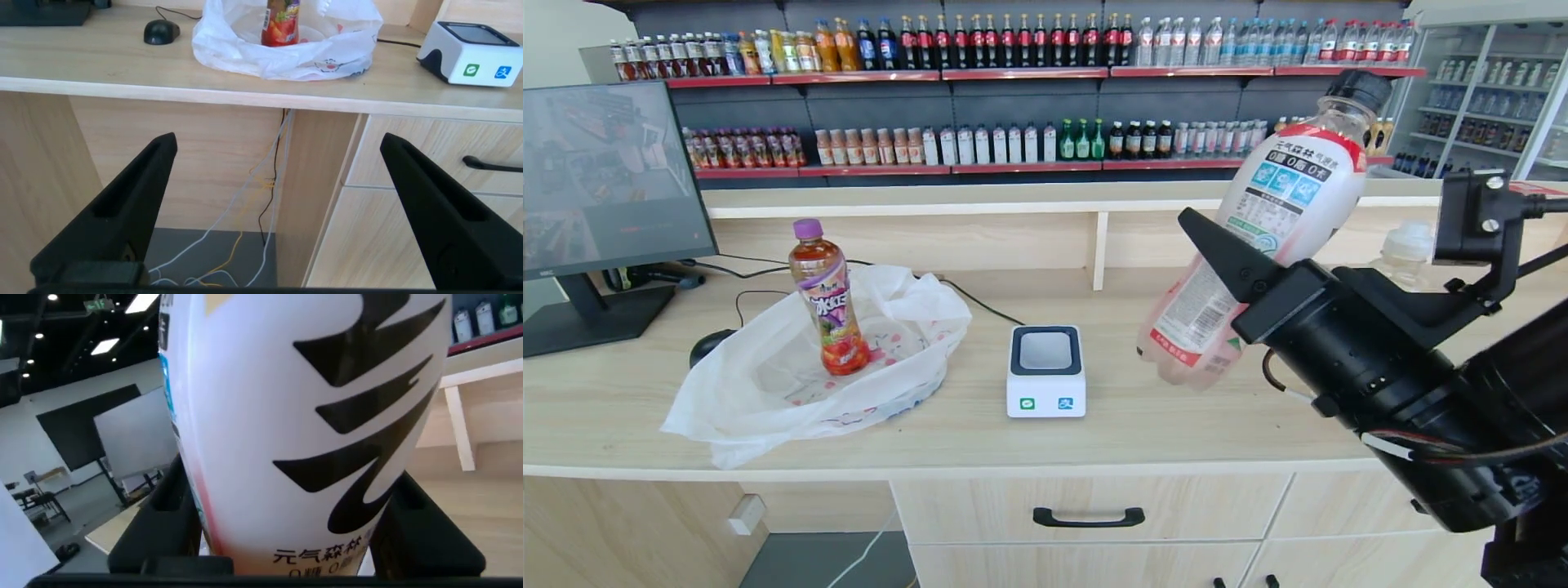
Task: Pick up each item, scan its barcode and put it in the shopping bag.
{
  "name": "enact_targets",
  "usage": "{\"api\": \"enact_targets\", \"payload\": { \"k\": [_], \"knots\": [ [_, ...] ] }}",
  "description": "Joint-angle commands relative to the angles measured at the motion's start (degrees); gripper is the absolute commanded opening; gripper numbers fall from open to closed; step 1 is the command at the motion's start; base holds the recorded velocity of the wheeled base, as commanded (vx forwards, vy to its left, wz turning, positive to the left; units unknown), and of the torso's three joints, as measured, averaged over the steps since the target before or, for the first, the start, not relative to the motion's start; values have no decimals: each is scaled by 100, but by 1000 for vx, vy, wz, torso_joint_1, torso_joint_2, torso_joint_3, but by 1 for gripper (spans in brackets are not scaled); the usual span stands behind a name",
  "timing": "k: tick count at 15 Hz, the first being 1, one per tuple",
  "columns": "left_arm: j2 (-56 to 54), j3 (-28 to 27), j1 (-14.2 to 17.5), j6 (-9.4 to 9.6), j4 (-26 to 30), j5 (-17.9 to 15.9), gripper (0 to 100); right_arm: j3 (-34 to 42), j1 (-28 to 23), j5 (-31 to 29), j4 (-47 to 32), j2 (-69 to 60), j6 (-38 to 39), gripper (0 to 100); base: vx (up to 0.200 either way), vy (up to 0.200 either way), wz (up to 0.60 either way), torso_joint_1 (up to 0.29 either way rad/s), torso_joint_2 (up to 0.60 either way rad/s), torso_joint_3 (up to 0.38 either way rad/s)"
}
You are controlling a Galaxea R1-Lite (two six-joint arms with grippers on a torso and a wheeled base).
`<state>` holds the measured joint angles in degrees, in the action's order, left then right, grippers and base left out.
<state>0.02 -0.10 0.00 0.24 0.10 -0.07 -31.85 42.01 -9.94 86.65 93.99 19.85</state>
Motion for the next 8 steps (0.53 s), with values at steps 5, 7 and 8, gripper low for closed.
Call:
{"api": "enact_targets", "payload": {
  "k": [5, 7, 8],
  "knots": [
    [-2, 1, 0, 2, -1, -1, 100, 188, 624, 71, 335, -47, 380, 0, 0, 0, 0, 0, 0, 0],
    [-2, 1, 0, 2, -1, -1, 100, 136, 1064, 71, 335, -100, 608, 0, 0, 0, 0, 0, 0, 0],
    [-2, 1, 0, 2, -1, -1, 100, 109, 1275, 79, 335, -179, 705, 0, 0, 0, 0, 0, 0, 0]
  ]
}}
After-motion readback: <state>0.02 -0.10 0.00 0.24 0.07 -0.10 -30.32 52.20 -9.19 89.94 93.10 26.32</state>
